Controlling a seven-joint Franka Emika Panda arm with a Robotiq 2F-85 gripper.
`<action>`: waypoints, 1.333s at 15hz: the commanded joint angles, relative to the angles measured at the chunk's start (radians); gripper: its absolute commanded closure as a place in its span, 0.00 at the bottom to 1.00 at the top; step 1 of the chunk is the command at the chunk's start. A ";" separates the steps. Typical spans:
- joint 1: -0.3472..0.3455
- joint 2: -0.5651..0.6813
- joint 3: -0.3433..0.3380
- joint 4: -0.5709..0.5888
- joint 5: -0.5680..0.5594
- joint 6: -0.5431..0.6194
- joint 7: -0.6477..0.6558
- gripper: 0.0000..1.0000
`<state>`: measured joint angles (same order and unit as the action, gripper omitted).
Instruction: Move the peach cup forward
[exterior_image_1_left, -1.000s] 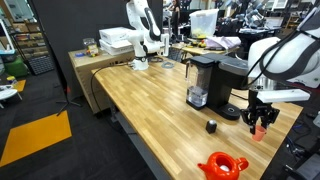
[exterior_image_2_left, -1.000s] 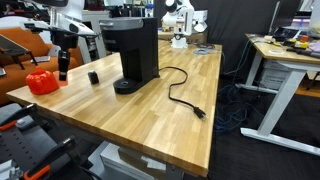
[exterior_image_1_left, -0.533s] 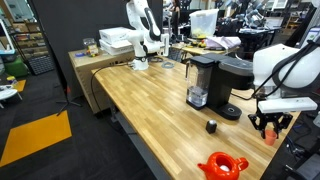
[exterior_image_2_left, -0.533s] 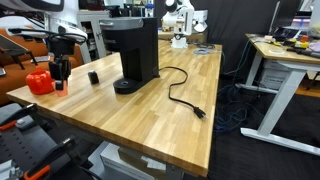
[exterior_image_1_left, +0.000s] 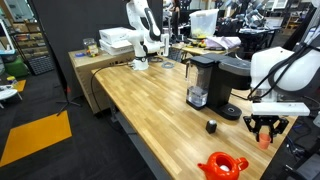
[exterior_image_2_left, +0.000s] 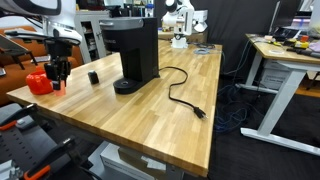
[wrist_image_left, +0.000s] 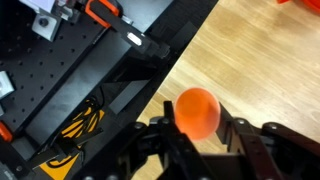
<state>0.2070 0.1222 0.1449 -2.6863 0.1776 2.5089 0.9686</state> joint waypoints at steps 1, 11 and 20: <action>0.003 0.070 0.014 0.050 0.030 0.077 -0.021 0.84; 0.034 0.225 0.008 0.180 0.029 0.132 -0.041 0.84; 0.006 0.218 0.026 0.179 0.102 0.124 -0.139 0.21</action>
<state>0.2354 0.3463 0.1522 -2.5088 0.2328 2.6337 0.8967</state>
